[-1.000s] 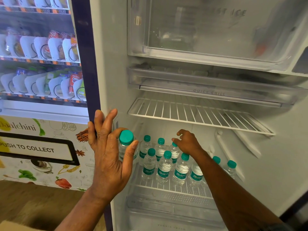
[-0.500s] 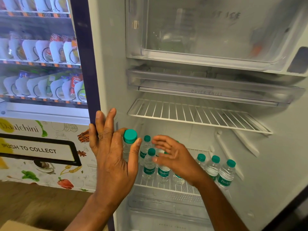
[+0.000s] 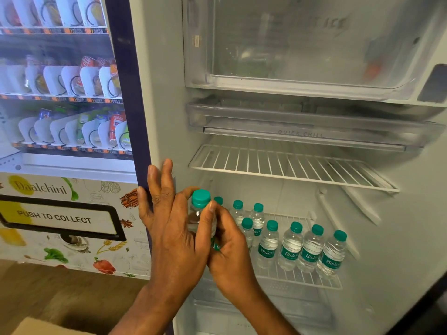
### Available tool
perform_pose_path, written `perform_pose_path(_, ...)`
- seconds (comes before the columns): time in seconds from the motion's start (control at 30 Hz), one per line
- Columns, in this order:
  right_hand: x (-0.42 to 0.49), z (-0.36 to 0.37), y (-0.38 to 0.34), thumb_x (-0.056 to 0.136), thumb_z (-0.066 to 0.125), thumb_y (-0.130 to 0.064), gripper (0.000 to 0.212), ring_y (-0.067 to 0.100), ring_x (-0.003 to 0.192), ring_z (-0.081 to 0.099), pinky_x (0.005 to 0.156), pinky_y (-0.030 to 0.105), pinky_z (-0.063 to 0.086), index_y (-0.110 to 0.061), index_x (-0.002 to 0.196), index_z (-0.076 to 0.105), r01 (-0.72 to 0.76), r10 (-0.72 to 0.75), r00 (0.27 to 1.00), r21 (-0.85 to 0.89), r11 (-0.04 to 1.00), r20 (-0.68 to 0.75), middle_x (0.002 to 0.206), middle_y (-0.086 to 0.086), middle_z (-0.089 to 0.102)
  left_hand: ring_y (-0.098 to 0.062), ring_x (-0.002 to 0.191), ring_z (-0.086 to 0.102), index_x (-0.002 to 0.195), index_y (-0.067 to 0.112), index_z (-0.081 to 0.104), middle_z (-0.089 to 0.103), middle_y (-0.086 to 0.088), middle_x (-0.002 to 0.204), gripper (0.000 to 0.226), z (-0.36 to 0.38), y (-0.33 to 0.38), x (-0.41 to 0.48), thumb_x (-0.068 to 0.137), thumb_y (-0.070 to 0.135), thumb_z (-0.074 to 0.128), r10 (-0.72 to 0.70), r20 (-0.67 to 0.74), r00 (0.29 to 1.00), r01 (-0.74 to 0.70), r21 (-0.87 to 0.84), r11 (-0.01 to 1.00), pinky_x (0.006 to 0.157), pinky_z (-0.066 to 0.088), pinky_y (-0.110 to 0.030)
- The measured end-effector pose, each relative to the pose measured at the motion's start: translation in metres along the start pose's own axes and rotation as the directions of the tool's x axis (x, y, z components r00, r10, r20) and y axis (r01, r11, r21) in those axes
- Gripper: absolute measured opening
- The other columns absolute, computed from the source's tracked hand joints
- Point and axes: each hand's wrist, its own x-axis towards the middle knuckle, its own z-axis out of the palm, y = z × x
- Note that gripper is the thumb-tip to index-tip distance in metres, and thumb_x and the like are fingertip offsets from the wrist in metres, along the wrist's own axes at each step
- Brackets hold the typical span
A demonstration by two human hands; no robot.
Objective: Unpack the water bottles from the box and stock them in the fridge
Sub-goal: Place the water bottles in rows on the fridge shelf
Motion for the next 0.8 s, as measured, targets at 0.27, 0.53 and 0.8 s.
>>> perform_pose_path(0.27, 0.016, -0.02, 0.02, 0.085, 0.069, -0.045, 0.037, 0.018, 0.098, 0.071, 0.09, 0.047, 0.057, -0.029, 0.118, 0.065, -0.339, 0.383, 0.889, 0.204, 0.919, -0.249, 0.106, -0.002, 0.074, -0.031, 0.16, 0.007, 0.149, 0.0, 0.043, 0.018, -0.021, 0.168, 0.048, 0.002, -0.026, 0.009, 0.102, 0.004, 0.054, 0.166, -0.156, 0.974, -0.16, 0.05, 0.986, 0.126, 0.014, -0.062)
perform_pose_path(0.53, 0.08, -0.055, 0.02, 0.085, 0.066, -0.056, 0.048, 0.025, 0.084, 0.071, 0.087, 0.05, 0.057, -0.018, 0.113, 0.064, -0.512, 0.629, 0.738, 0.405, 0.758, -0.246, 0.093, 0.012, 0.073, -0.035, 0.158, 0.008, 0.155, -0.009, 0.026, 0.017, -0.028, 0.166, 0.065, 0.009, -0.04, 0.031, 0.101, 0.001, 0.061, 0.137, -0.264, 0.955, -0.121, 0.076, 0.99, 0.129, 0.013, -0.051)
perform_pose_path(0.8, 0.135, -0.073, 0.025, 0.085, 0.074, -0.038, 0.039, 0.026, 0.069, 0.066, 0.057, 0.037, 0.058, -0.01, 0.11, 0.063, -0.483, 0.66, 0.703, 0.502, 0.717, -0.266, 0.085, 0.015, 0.066, -0.043, 0.156, 0.018, 0.152, -0.014, 0.029, 0.018, -0.028, 0.164, 0.062, 0.009, -0.047, 0.039, 0.1, -0.003, 0.06, 0.19, -0.276, 0.942, -0.167, 0.104, 0.98, 0.128, 0.022, -0.052)
